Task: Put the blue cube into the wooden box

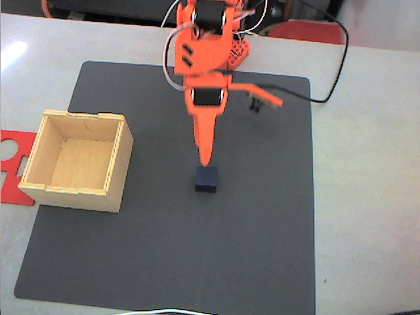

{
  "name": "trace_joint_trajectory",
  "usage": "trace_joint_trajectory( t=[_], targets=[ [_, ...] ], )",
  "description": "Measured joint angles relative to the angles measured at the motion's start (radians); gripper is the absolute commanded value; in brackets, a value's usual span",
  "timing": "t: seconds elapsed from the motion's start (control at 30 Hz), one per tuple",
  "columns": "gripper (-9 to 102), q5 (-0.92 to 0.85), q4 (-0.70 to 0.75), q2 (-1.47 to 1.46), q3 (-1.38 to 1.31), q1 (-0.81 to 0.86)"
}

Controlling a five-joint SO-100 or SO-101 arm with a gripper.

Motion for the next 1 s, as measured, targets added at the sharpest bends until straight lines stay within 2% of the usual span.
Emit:
trace_joint_trajectory(
  t=[0.13, 0.53, 0.6, 0.7, 0.77, 0.83, 1.0],
  targets=[
    [31, 0.008, 0.0, -0.183, -0.11, -0.002],
    [35, 0.067, -0.031, -0.391, -0.16, -0.04],
    [28, 0.072, -0.031, -0.391, -0.164, -0.04],
    [11, 0.08, -0.031, -0.397, -0.167, -0.04],
    [4, 0.089, -0.034, -0.397, -0.169, -0.04],
    [0, 0.098, -0.029, -0.382, -0.176, -0.04],
    [0, 0.1, -0.037, -0.396, -0.198, -0.043]
  ],
)
